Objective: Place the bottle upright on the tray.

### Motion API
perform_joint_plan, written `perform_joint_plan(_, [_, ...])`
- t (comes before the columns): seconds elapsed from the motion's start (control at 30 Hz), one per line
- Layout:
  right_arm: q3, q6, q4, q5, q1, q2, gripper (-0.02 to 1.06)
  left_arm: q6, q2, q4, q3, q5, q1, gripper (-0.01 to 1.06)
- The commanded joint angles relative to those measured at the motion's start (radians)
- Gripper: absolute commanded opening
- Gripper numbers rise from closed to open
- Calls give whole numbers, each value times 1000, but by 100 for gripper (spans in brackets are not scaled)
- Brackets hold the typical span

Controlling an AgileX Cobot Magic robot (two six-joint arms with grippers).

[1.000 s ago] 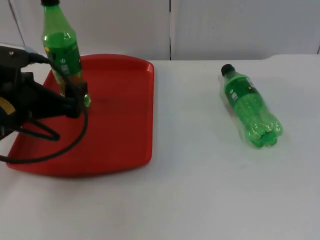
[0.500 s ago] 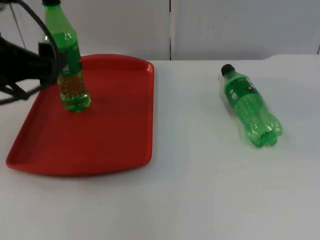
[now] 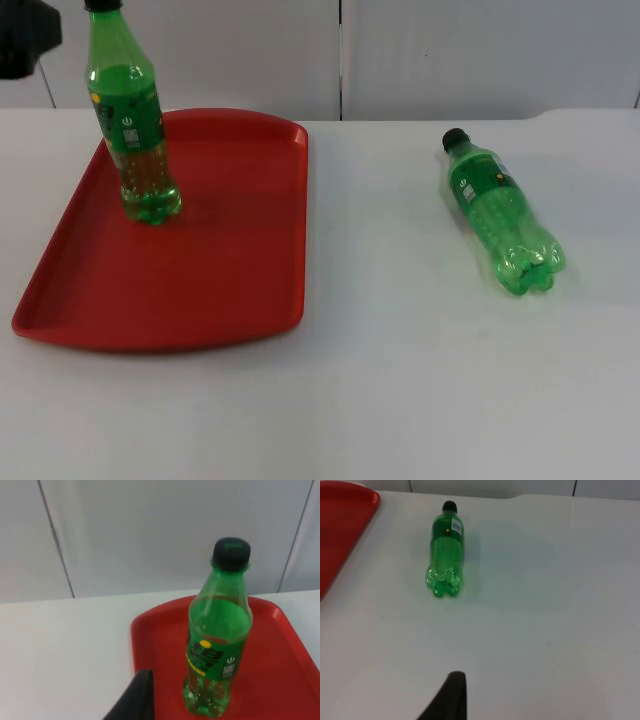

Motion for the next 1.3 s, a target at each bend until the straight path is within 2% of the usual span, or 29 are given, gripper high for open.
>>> perform_joint_plan(0.0, [2, -7, 3, -9, -6, -3, 105, -9, -52, -7, 2, 54, 0, 105])
perform_joint_plan(0.67, [2, -7, 3, -9, -6, -3, 105, -9, -454, -7, 2, 356, 0, 105])
perform_joint_plan(0.9, [2, -7, 3, -9, -6, -3, 105, -9, -554, -7, 2, 449, 0, 105])
perform_joint_plan(1.07, [2, -7, 3, -9, -6, -3, 105, -9, -629, -7, 2, 563, 0, 105])
perform_joint_plan(1.27, [2, -7, 3, -9, -6, -3, 105, 7, -687, -25, 2, 639, 0, 105])
